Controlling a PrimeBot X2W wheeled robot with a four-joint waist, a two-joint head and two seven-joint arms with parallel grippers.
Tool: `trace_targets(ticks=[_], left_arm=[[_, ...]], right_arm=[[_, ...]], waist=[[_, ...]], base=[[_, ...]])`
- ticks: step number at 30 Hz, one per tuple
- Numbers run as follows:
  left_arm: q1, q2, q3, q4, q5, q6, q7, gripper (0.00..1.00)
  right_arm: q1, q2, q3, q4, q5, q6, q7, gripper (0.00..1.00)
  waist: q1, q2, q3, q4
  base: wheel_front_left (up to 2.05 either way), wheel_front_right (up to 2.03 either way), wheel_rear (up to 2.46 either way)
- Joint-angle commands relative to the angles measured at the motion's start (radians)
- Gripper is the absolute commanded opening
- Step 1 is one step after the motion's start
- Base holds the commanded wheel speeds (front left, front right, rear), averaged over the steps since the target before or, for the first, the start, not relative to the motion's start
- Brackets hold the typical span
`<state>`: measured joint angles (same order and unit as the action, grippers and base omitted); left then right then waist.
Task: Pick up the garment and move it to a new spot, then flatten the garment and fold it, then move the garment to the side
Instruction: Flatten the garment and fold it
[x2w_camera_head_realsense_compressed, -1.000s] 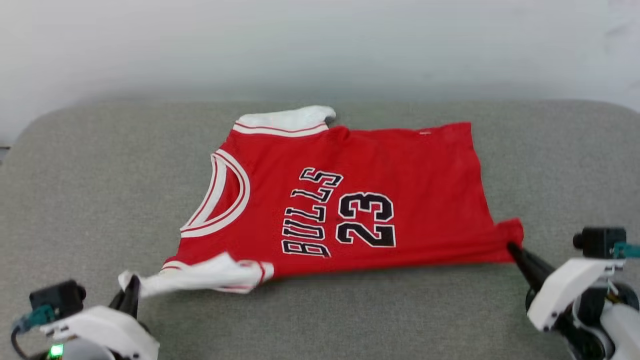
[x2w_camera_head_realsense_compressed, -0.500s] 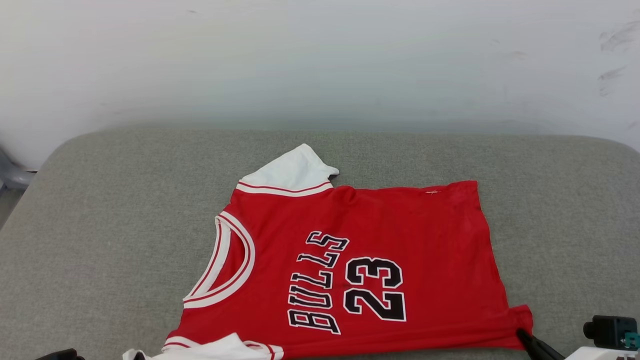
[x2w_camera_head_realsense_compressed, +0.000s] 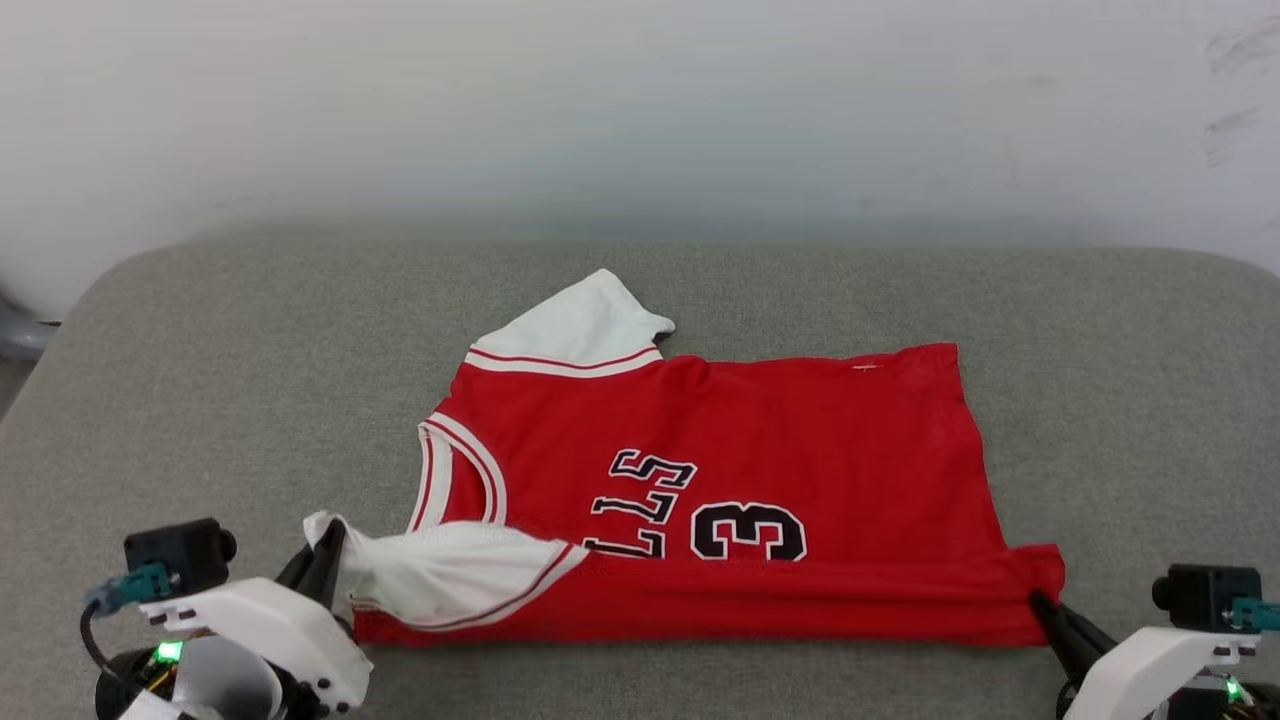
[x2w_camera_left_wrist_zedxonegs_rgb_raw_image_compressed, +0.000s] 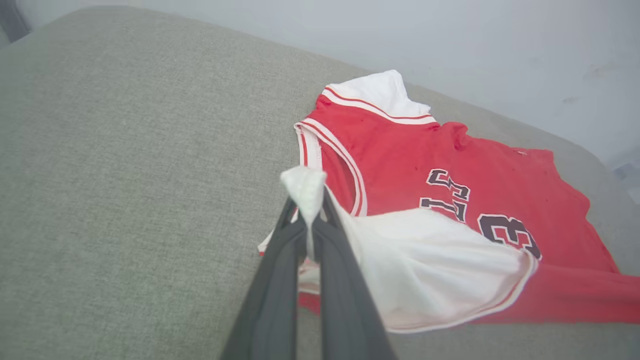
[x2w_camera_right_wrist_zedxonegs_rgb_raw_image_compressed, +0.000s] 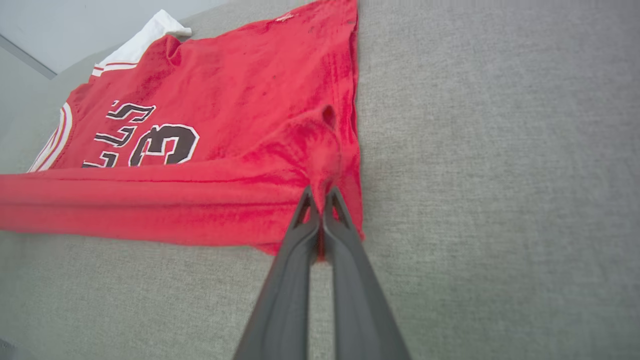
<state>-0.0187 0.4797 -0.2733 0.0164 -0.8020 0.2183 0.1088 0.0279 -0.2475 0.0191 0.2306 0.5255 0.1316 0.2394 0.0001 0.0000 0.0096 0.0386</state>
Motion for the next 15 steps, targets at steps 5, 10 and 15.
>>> trace_targets(ticks=[5,10,15], left_arm=[[-0.134,-0.033,-0.009,0.108,0.012,-0.044,-0.041,0.0],[-0.214,-0.054,-0.027,0.2,0.015,-0.079,-0.052,0.0],[-0.274,-0.081,-0.048,0.316,0.007,-0.12,-0.059,0.0]], right_arm=[[-0.082,0.018,0.006,-0.007,-0.035,-0.002,0.024,0.0],[-0.135,0.018,0.024,0.023,-0.041,-0.002,0.033,0.0],[-0.18,0.015,0.057,0.079,-0.04,-0.002,0.024,0.0]], waist=[[-0.0001,0.0,0.066,-0.022],[-0.0001,0.0,0.111,-0.027],[-0.0001,0.0,0.149,-0.033]], base=[[0.0,0.0,0.0],[0.0,0.0,0.0],[0.0,0.0,0.0]])
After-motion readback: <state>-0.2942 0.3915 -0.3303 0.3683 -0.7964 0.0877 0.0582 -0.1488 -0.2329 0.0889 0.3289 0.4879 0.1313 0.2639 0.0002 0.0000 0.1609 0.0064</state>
